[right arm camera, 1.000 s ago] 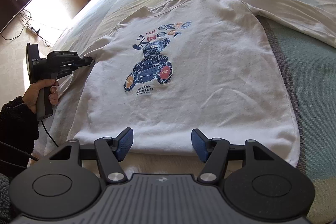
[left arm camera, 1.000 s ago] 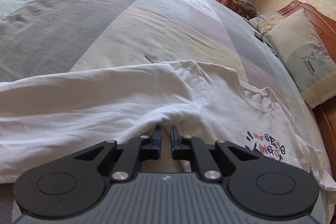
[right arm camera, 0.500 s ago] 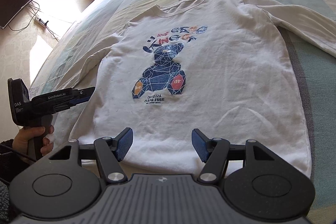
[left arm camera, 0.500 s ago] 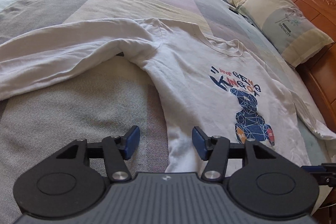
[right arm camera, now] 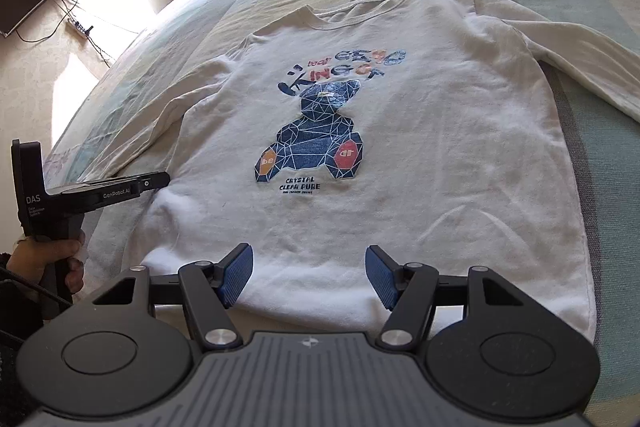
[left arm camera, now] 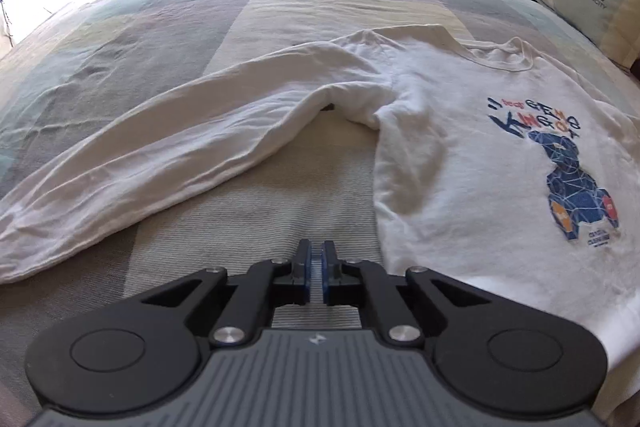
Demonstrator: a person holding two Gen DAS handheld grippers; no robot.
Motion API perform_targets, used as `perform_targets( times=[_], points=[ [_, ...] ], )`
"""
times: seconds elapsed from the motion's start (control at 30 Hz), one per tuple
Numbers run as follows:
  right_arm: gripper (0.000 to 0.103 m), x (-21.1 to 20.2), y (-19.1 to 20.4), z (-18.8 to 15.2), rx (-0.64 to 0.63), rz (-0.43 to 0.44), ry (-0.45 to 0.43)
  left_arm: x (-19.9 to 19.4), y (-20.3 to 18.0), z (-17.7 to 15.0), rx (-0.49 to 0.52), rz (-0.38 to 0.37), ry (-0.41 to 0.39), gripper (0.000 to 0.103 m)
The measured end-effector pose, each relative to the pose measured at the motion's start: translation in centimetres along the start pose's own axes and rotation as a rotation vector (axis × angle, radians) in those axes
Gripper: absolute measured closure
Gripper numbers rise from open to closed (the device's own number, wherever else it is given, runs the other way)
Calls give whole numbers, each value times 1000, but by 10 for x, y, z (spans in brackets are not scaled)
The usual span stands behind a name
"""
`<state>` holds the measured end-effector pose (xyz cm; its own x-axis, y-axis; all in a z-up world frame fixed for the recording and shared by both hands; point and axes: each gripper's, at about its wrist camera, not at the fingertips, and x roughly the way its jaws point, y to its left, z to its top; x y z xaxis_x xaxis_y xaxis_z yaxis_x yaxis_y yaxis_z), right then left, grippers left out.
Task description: Fold clothes
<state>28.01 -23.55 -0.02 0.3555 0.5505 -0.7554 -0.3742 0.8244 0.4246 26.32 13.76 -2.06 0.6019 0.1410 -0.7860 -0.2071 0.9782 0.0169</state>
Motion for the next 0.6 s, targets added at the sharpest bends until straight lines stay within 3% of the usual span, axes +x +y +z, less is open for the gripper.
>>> perform_targets(
  times=[0.13,0.23,0.33,0.43,0.47,0.5,0.6],
  points=[
    [35,-1,-3,2,-4,-5,-3,-10,22,11,-146,-158,-32,93],
    [35,0,-3,4,-6,-7,-11,-4,8,23,-202,-341,-61,84],
    [35,-2,0,6,-15,-16,-22,13,-19,34,-196,-477,-57,69],
    [34,-7,-1,4,-11,-38,-36,41,-42,42,-145,-436,-26,62],
    [33,-10,-2,3,-6,-48,-42,50,-45,43,-127,-364,-11,61],
    [33,-14,-4,1,1,-58,-46,56,-44,44,-114,-311,-21,71],
    [33,-27,-15,-7,35,-103,-63,55,-36,49,-124,-280,-20,69]
  ],
)
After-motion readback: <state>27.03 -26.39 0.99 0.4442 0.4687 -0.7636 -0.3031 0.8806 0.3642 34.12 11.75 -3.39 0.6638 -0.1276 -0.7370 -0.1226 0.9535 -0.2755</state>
